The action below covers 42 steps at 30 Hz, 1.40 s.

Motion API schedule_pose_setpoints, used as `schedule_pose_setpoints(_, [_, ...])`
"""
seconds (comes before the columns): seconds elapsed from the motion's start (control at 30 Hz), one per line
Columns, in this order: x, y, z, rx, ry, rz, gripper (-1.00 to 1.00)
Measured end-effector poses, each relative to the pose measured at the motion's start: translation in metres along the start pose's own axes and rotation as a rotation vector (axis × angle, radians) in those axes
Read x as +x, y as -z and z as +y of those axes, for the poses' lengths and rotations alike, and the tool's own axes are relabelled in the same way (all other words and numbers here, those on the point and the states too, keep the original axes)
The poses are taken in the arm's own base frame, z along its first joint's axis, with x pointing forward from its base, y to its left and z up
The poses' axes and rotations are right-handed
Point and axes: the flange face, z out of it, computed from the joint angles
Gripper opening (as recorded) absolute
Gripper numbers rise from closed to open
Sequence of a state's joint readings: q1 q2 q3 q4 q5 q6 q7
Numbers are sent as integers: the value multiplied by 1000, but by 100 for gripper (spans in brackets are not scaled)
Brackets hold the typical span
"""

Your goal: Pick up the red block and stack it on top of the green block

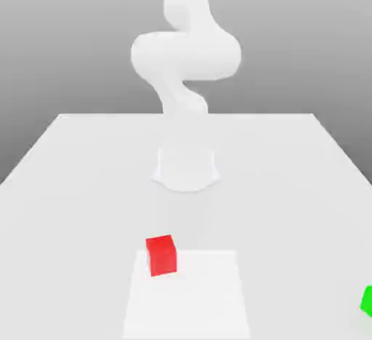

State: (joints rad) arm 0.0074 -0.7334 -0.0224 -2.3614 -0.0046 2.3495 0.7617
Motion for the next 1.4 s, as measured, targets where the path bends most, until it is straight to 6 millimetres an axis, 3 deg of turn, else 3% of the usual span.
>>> schedule_pose_setpoints(0.17, [-25, -121, 47, -124, 61, -139, 0])
schedule_pose_setpoints(0.33, [-74, -218, 111, -240, 127, -286, 0])
schedule_pose_setpoints(0.43, [-115, -264, 158, -311, 169, -384, 0])
schedule_pose_setpoints(0.57, [-183, -312, 232, -409, 231, -532, 0])
schedule_pose_setpoints(0.63, [-204, -330, 254, -428, 247, -566, 0])
schedule_pose_setpoints(0.8, [-228, -362, 280, -436, 249, -576, 0])
schedule_pose_setpoints(0.83, [-232, -366, 283, -437, 249, -576, -100])
schedule_pose_setpoints(1.07, [-232, -366, 283, -437, 248, -577, -100])
schedule_pose_setpoints(1.3, [-206, -326, 258, -437, 246, -577, -100])
schedule_pose_setpoints(1.4, [-210, -332, 215, -408, 380, -601, -100])
